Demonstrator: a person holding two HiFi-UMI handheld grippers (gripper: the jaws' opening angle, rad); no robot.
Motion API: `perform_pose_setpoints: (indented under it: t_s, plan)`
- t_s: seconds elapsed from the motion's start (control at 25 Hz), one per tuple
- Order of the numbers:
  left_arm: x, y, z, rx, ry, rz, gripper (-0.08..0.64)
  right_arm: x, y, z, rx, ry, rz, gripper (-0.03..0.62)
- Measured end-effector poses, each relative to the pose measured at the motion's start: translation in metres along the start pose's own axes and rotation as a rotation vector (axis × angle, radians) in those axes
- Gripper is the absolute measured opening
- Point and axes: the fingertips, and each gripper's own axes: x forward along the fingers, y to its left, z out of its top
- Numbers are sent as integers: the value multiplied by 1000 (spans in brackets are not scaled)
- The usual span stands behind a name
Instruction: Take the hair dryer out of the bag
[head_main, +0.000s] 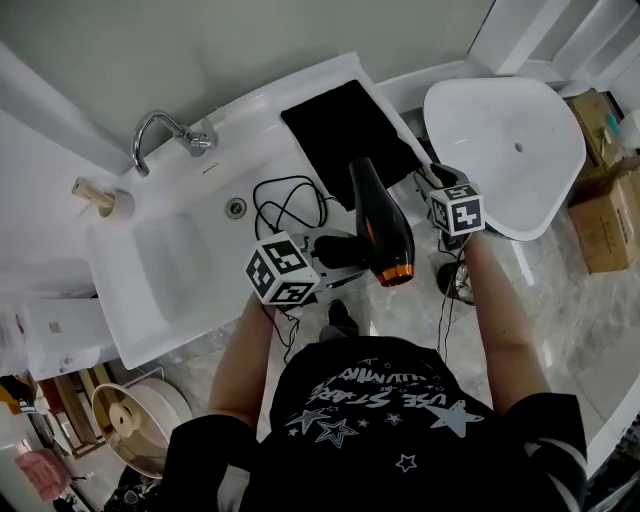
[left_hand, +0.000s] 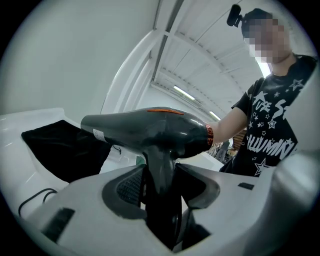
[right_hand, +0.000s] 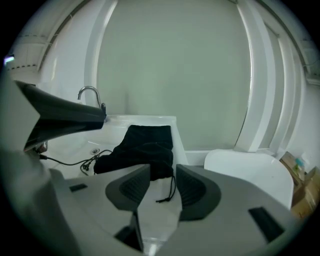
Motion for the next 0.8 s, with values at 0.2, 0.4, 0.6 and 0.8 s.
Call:
perform_pose_setpoints:
  t_s: [0.2,0.4,0.6,0.8]
  plan:
    - [10,-18,5,20,-8,73,193,-46,6,-6,21,-87,21,166]
    - [14,-43,14,30,-42,125,193,-91,21,-13,23,-150,63,160]
    - [16,-67,16,30,-97,175,193,-130,35,-20,33,-216,77,130]
    - [16,-93,10,30,-128,208,193,-168,53,-32,68,-276,97,75]
